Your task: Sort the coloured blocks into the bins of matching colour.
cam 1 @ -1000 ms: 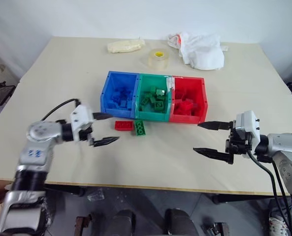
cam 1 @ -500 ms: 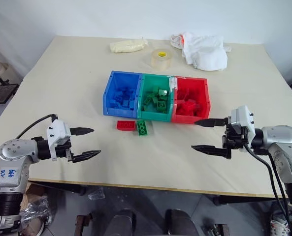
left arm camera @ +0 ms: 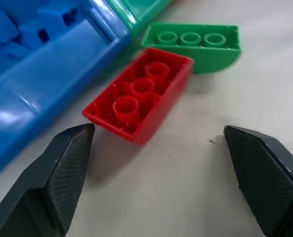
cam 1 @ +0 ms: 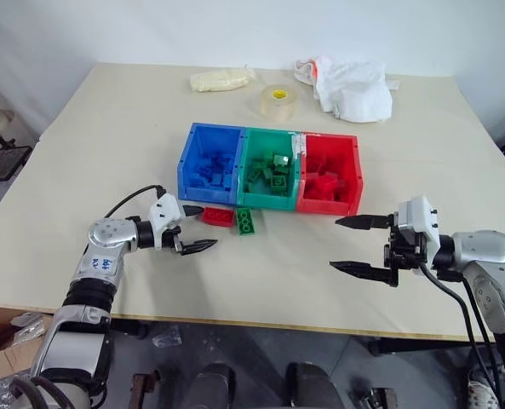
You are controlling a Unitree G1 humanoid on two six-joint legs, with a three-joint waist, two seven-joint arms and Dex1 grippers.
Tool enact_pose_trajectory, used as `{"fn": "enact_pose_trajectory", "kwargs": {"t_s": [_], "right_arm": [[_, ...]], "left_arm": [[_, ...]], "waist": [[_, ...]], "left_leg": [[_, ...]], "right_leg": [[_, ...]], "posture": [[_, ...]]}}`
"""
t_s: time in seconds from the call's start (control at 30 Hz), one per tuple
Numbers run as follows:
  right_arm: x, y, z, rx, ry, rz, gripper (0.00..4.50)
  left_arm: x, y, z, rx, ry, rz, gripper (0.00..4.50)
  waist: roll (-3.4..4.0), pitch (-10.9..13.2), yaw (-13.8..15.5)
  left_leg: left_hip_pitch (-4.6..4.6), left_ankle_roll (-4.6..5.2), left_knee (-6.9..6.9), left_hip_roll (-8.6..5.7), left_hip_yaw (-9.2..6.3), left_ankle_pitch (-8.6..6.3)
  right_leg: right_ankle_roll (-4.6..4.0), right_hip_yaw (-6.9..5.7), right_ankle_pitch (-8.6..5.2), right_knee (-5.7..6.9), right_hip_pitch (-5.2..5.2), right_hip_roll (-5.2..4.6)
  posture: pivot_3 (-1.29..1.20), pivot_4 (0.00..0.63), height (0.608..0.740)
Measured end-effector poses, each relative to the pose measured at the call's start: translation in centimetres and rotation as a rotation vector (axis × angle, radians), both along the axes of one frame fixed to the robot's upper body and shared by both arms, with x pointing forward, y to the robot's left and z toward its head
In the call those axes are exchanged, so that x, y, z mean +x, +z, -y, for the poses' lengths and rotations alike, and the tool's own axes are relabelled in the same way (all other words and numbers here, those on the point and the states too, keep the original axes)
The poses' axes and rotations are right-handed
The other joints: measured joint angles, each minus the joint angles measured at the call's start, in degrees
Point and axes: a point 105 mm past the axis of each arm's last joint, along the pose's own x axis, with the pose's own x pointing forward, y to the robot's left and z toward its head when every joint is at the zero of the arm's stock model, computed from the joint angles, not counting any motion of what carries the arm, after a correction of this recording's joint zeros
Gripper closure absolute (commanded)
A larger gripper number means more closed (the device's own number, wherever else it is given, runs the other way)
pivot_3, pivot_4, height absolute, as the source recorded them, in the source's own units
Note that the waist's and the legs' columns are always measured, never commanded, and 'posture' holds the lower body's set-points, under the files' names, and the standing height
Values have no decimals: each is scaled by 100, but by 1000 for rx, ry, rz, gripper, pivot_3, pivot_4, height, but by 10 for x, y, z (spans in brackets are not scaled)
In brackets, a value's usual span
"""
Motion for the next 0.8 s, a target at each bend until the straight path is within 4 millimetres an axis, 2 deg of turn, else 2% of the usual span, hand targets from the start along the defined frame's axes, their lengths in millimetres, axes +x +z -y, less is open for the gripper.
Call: {"fn": "enact_pose_trajectory", "kwargs": {"t_s": [0.2,0.43,0.6,0.8], "right_arm": [[-3,-5,1,0,-20,-15,0],[-3,-3,0,-1,-24,-3,0],[-2,-3,0,-1,-27,-2,0],[-2,-3,0,0,-32,0,0]], "left_arm": [[2,-1,8,-12,-29,9,52],[0,-4,28,-46,-84,12,52],[-1,-6,38,-51,-107,7,1108],[-2,-6,42,-61,-116,-1,1112]], "waist": [[-1,0,16],[-1,0,17],[-1,-1,19],[-1,-1,17]], "left_leg": [[0,3,3,-6,-3,1],[0,4,3,-6,-5,1],[0,4,3,-6,-5,1],[0,4,3,-6,-5,1]], "right_leg": [[4,1,2,1,4,-5],[4,0,2,0,4,-4],[4,0,2,0,4,-4],[4,0,2,0,5,-4]], "posture": [[0,150,740],[0,150,740],[0,150,740],[0,150,740]]}}
